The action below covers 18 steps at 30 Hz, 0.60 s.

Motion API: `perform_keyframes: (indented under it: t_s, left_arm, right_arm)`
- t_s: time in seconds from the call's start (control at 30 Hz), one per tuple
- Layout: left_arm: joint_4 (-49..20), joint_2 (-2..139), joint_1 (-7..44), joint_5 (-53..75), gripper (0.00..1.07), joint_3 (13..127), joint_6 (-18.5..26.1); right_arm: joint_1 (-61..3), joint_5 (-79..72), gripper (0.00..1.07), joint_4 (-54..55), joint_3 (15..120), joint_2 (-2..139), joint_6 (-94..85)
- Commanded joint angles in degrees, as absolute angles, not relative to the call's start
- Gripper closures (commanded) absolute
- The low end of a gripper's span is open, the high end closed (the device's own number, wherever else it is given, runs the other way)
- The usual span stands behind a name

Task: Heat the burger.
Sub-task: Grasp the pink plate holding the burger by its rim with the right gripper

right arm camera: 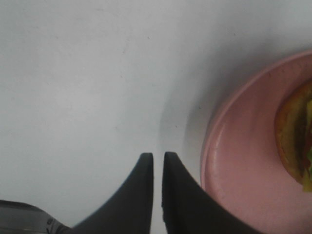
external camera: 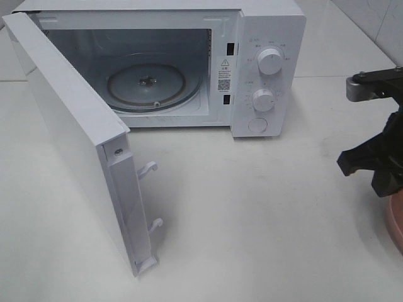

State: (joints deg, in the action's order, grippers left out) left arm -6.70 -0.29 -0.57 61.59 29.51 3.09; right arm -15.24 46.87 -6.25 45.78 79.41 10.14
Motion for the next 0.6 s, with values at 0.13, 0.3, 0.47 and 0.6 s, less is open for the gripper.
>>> perform_keyframes:
  t_s: [0.13,0.3,0.47,0.6]
  left_arm:
    - [-7.28,-1.26,-0.29,61.08,0.07,29.56,3.04]
    - [-7.28,-1.26,-0.29,61.08,0.07,29.56,3.04]
    - [-7.28,-1.26,-0.29,61.08,0.07,29.56,3.04]
    - [-7.28,-1.26,-0.29,61.08,0.07,29.56,3.04]
  right_arm:
    - [-11.57,51.05,0.85,-7.1,45.15,77.23,4.81]
    - [-10.66,50.76,0.52,-7.62,43.32,76.95,2.29]
    - [-10.66,48.99,0.1,-9.28,40.62,76.95,2.18]
    - [-10.66,48.41,0.05,-10.08,39.3,77.06,2.18]
